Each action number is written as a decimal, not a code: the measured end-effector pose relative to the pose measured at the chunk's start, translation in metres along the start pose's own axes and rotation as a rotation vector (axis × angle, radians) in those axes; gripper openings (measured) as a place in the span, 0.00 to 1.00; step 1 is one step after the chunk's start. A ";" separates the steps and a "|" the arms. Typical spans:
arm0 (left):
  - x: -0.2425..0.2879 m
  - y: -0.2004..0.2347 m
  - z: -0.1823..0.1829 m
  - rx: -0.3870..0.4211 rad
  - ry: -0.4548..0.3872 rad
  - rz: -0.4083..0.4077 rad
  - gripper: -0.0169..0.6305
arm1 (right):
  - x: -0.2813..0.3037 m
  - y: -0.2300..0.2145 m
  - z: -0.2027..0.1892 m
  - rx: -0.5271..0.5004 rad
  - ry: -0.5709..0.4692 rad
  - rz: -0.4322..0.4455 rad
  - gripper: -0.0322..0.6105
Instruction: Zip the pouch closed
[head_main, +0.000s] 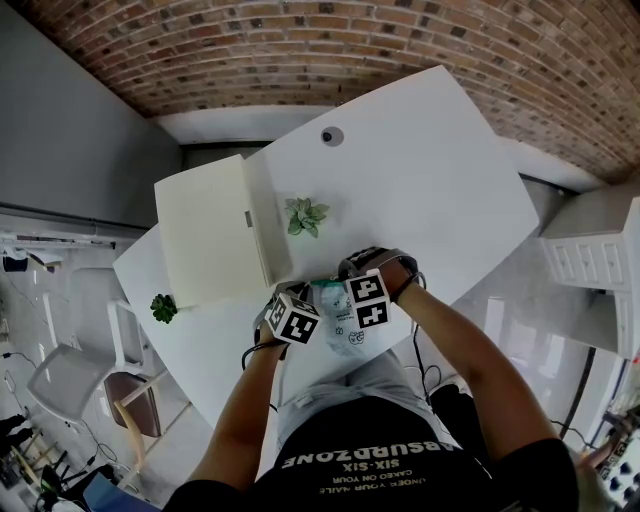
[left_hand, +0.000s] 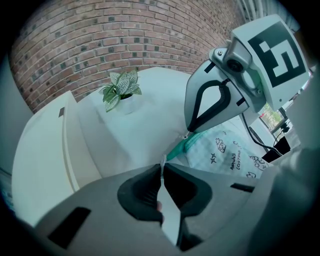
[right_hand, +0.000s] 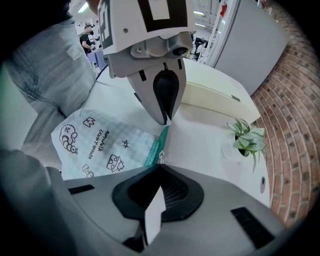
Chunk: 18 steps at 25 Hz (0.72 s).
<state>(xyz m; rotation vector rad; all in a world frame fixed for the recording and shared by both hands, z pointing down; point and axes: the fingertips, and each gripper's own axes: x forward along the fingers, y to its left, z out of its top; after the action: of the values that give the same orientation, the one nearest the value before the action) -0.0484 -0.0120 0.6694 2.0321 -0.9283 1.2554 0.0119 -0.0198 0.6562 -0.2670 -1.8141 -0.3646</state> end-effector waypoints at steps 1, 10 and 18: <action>0.000 0.000 0.000 0.001 0.000 0.002 0.06 | 0.000 0.000 0.000 0.001 0.001 -0.001 0.05; 0.000 0.000 0.000 0.003 0.003 0.008 0.06 | -0.001 0.003 -0.005 0.010 0.017 0.005 0.05; 0.000 0.000 0.001 0.006 0.008 0.017 0.06 | -0.003 0.003 -0.005 0.011 0.026 0.003 0.05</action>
<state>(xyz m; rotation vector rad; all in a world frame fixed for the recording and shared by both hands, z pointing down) -0.0481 -0.0124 0.6687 2.0260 -0.9417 1.2757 0.0186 -0.0186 0.6551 -0.2560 -1.7898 -0.3540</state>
